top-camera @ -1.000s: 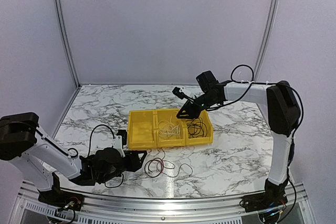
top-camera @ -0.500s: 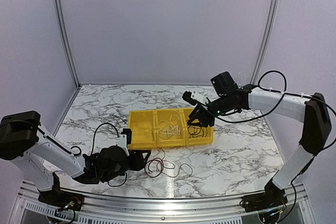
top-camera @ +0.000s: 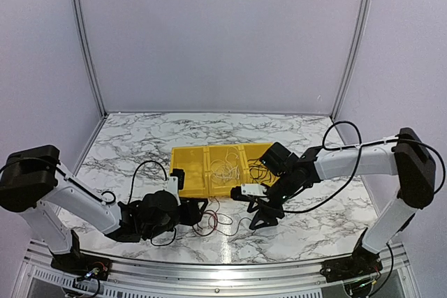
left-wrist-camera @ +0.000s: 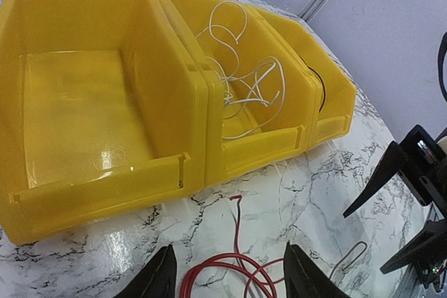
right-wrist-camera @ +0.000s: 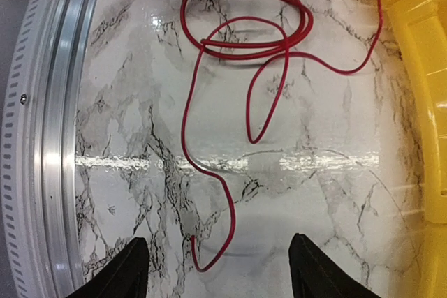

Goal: Untangle the cables

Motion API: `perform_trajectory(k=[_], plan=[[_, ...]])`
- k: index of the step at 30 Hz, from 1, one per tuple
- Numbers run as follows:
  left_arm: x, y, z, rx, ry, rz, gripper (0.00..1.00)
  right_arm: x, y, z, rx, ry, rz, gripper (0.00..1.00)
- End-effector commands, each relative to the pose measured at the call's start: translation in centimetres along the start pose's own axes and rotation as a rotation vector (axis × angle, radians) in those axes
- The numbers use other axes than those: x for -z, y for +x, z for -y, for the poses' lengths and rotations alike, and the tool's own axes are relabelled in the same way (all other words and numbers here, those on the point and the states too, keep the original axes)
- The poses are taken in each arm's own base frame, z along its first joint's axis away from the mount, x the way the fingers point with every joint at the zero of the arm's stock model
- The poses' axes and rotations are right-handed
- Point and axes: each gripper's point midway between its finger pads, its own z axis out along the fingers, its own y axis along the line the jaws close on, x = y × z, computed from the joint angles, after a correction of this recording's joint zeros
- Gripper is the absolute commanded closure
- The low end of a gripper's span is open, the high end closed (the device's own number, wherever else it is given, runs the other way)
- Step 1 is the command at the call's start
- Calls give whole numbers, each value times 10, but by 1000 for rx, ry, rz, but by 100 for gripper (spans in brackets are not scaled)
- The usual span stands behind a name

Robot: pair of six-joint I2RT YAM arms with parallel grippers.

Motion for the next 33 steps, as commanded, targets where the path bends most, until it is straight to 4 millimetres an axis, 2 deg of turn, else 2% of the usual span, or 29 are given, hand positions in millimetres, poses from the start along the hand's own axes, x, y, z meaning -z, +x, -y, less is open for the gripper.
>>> perform_trajectory(k=[1, 4, 6, 7, 9, 13, 17, 23, 28, 33], plan=[[1, 2, -5, -12, -19, -17, 46, -15, -1, 4, 1, 4, -42, 34], [6, 2, -4, -8, -5, -22, 46, -19, -2, 8, -18, 0, -53, 47], [12, 4, 0, -26, 25, -37, 46, -18, -5, 7, -16, -9, -48, 65], [15, 7, 4, -53, 45, -48, 46, -17, -8, 7, -12, -10, -45, 79], [22, 12, 15, -135, 93, -66, 46, -11, -15, 8, 1, 2, -32, 99], [36, 25, 48, -375, 193, -70, 45, 15, -47, 7, 45, 16, 35, 100], [36, 34, 66, -593, 203, -54, 44, 44, -81, 3, 83, 19, 88, 100], [10, 21, 69, -731, 57, 26, 42, 75, -117, -6, 108, -4, 149, 100], [-14, 35, 73, -818, 19, 14, 48, 112, -145, -22, 161, -17, 217, 100], [-19, 53, 74, -830, 57, -35, 59, 165, -182, -32, 233, 43, 345, 100]])
